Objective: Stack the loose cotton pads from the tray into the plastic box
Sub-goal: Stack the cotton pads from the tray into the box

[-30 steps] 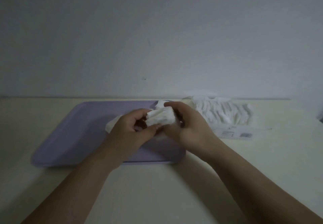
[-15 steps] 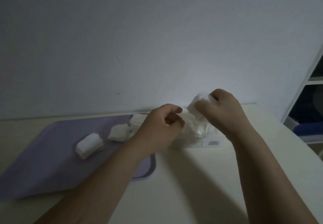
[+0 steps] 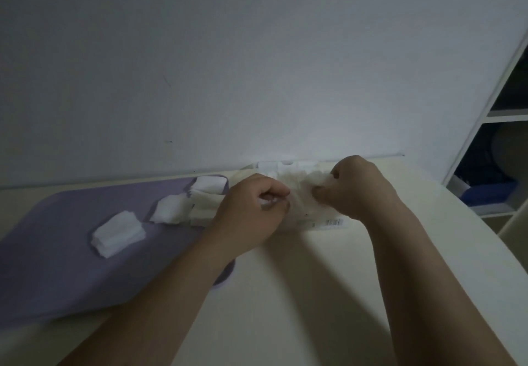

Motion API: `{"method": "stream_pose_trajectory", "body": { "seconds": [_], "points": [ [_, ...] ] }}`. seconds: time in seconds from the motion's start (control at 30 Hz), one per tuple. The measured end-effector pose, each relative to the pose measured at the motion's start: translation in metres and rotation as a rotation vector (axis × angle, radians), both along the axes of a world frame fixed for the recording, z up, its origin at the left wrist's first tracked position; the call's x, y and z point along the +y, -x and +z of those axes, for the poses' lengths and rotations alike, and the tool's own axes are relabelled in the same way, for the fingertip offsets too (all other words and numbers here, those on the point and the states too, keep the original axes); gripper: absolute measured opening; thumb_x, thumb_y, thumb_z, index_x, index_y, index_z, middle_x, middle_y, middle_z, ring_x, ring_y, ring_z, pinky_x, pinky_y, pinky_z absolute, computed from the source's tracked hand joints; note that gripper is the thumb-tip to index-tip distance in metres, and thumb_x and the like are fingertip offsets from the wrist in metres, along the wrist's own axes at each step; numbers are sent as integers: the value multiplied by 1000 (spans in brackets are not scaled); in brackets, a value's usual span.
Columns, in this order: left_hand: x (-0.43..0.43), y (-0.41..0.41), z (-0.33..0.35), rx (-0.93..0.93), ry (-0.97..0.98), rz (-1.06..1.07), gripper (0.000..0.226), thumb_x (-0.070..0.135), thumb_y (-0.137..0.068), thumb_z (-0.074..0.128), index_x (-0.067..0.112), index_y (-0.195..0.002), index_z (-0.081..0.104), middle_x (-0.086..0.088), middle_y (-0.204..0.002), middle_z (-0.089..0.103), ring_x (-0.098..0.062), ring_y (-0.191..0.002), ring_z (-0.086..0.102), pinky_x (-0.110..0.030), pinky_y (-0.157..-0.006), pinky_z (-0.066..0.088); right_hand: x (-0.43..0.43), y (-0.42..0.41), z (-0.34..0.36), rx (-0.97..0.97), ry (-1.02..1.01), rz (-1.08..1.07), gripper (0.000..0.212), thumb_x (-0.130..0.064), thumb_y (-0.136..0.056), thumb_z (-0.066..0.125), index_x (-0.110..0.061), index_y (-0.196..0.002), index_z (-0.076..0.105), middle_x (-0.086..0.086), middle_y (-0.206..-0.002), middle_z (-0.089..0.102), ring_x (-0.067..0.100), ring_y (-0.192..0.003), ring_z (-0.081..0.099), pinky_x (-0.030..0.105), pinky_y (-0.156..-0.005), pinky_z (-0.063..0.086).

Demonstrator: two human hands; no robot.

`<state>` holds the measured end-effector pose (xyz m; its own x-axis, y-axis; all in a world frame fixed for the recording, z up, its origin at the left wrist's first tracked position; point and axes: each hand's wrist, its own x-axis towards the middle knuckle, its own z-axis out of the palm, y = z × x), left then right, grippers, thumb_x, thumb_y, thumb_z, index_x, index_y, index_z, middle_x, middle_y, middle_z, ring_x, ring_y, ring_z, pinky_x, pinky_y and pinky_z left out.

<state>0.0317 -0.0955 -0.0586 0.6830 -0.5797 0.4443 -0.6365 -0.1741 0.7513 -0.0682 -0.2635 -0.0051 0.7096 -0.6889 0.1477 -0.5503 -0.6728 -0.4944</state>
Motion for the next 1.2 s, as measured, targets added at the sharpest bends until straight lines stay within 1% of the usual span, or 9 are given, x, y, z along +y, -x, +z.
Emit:
{"method": "stream_pose_trajectory", "body": {
  "seconds": [0.13, 0.23, 0.37, 0.67, 0.77, 0.87, 0.97, 1.1, 1.2],
  "points": [
    [0, 0, -1, -12, 16, 4, 10, 20, -83, 79, 26, -91, 78, 13, -91, 71, -1, -89, 67, -15, -83, 49, 11, -4, 2, 135, 155, -25, 39, -54, -77, 70, -16, -82, 62, -2, -77, 64, 21, -67, 60, 25, -59, 36],
    [0, -1, -2, -17, 14, 12, 9, 26, -81, 79, 27, -89, 77, 13, -92, 71, -1, -90, 67, -20, -85, 52, 14, -3, 6, 194, 184, -22, 32, -45, -76, 71, -16, -76, 58, -2, -72, 62, 19, -64, 58, 24, -59, 35],
    [0, -2, -4, -25, 12, 1, 7, 26, -81, 81, 26, -86, 76, 10, -92, 71, -4, -91, 67, -25, -87, 53, 9, -1, 4, 228, 134, 55, 45, -58, -83, 61, -17, -69, 52, -2, -67, 62, 22, -72, 65, 30, -67, 45],
    [0, -1, -4, -14, 23, 0, 7, 27, -78, 80, 26, -84, 76, 12, -91, 71, -4, -91, 68, -29, -88, 55, 16, -10, -5, 194, 30, 90, 31, -41, -80, 61, -14, -66, 54, 1, -64, 59, 23, -65, 62, 27, -58, 41],
    [0, -1, -5, -19, 36, 3, 8, 31, -76, 78, 25, -82, 76, 10, -91, 71, -7, -90, 68, -33, -86, 55, 30, -15, -6, 169, 19, 113, 30, -39, -86, 54, -16, -68, 49, 0, -70, 57, 23, -67, 57, 36, -78, 49],
    [1, -3, -6, -25, 29, 8, 7, 27, -79, 79, 22, -83, 76, 8, -92, 71, -9, -91, 67, -34, -87, 54, 39, -15, -2, 201, 27, 88, 21, -28, -92, 50, -18, -73, 48, -3, -76, 54, 15, -66, 47, 51, -108, 36],
    [3, -3, -5, -54, 3, -9, 4, 19, -85, 78, 19, -89, 78, 8, -96, 72, -7, -95, 67, -31, -89, 53, 46, -11, 3, 237, 87, 39, 18, -21, -90, 48, -20, -72, 45, -5, -74, 50, 22, -73, 52, 55, -116, 27],
    [21, 3, -1, -92, 33, -8, 17, 10, -89, 71, 21, -98, 80, 14, -113, 73, 1, -105, 66, -12, -83, 45, 46, -8, 5, 155, 320, -47, 23, -31, -94, 48, -15, -79, 54, 1, -89, 54, 30, -94, 54, 51, -108, 37],
    [58, -3, 8, -161, 61, 74, 18, 10, -86, 67, 20, -98, 78, 10, -116, 72, -1, -105, 67, -8, -80, 43, 43, -9, 2, -94, 350, -27, 36, -38, -99, 48, -12, -86, 68, 5, -94, 56, 30, -89, 53, 42, -86, 49]
  ]
}}
